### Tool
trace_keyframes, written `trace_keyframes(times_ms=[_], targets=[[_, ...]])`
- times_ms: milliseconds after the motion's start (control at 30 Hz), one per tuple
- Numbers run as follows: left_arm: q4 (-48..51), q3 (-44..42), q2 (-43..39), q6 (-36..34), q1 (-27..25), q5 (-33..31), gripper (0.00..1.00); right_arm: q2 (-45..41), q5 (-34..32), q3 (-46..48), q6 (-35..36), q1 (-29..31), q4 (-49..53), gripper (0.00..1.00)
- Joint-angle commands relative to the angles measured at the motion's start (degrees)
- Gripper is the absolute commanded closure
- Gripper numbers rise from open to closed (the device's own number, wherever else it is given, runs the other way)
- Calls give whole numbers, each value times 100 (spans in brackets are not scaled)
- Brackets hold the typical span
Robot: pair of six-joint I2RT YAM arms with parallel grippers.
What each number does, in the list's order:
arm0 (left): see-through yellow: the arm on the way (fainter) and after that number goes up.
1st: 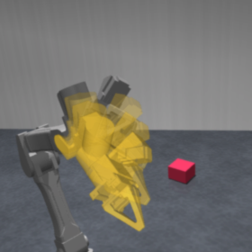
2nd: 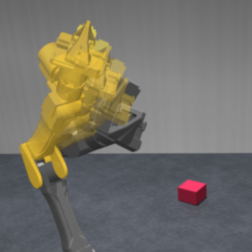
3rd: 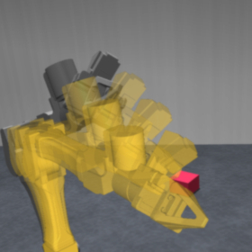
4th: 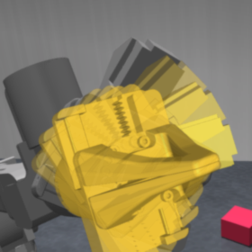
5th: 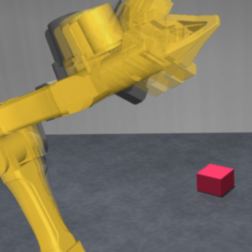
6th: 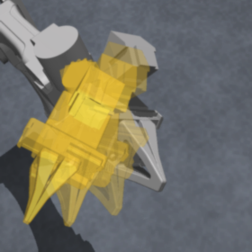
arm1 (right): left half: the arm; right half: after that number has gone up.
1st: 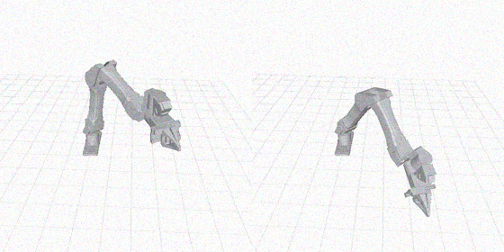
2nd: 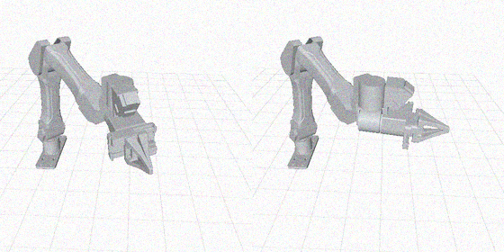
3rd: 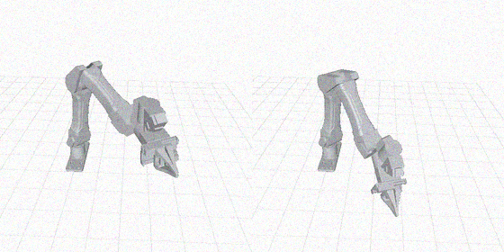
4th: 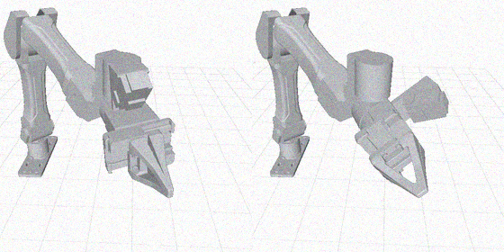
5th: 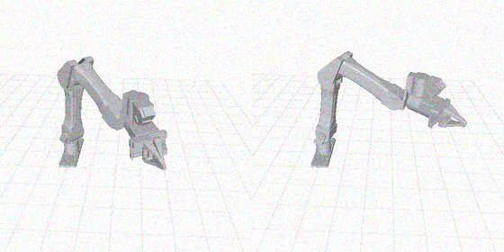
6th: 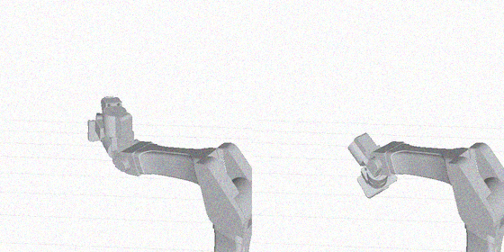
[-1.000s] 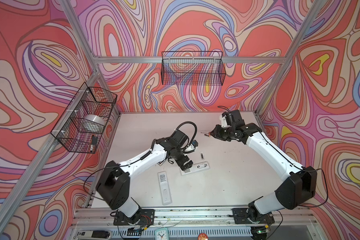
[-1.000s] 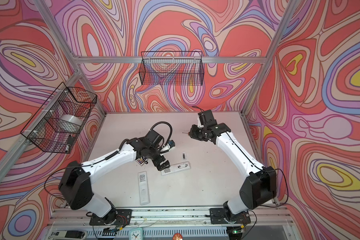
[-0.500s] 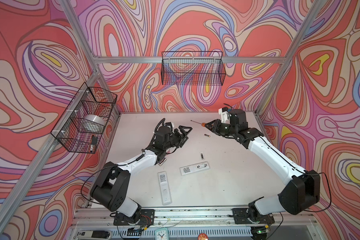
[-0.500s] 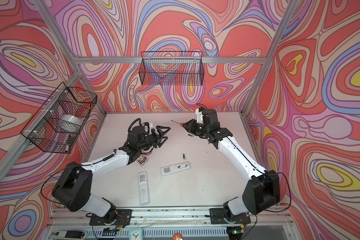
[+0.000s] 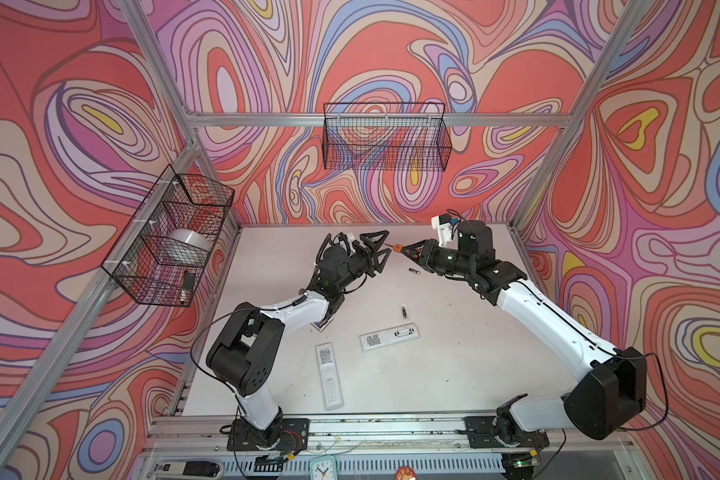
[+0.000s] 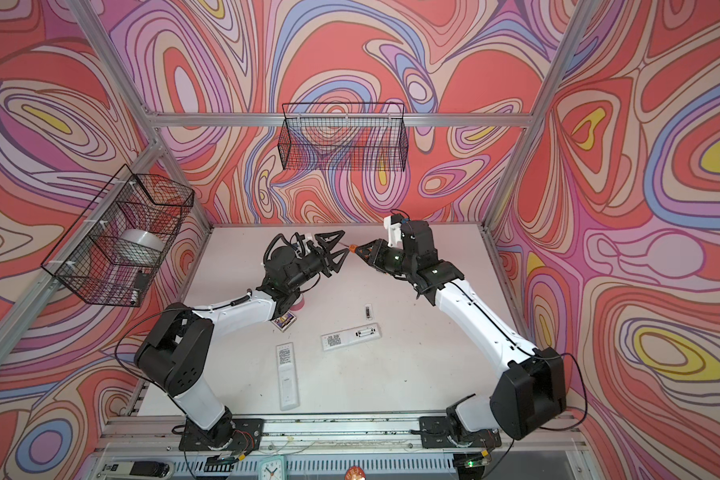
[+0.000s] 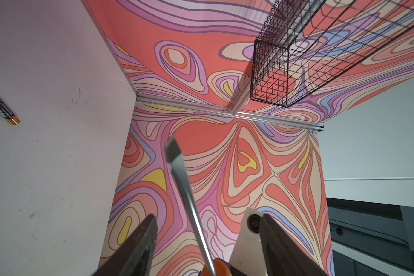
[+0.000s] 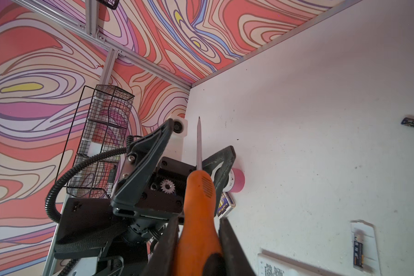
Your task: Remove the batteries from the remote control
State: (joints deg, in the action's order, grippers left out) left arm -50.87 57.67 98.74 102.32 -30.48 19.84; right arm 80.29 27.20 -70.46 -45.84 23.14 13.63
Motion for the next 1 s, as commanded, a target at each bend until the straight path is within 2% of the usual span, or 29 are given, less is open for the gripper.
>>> trace_keyframes(times_ms=[0,67,200,467,600,667,733,767,800,900,967], targets=[[-405,241,155,191,-28,-30,49,-236,85,156,-91,56,-209,100],[-433,330,248,209,-28,7,59,-306,75,257,-122,59,-248,100],[-326,357,277,185,-28,31,65,-299,260,346,-181,68,-295,100],[-470,314,383,307,-28,106,93,-327,243,440,-233,67,-353,100],[-447,280,383,323,-30,105,100,-295,267,445,-265,68,-352,97],[-419,294,392,323,-28,159,100,-278,289,415,-274,60,-290,89],[-393,323,401,306,-15,243,100,-295,363,298,-143,66,21,72],[-369,324,385,274,-3,299,100,-316,358,199,-16,63,248,59],[-287,333,354,218,18,365,100,-345,330,49,186,64,600,41],[72,341,229,-68,145,760,100,-291,288,-602,1049,-28,2059,2],[519,393,93,-395,257,1130,100,-37,250,-1287,1744,-187,3301,2]])
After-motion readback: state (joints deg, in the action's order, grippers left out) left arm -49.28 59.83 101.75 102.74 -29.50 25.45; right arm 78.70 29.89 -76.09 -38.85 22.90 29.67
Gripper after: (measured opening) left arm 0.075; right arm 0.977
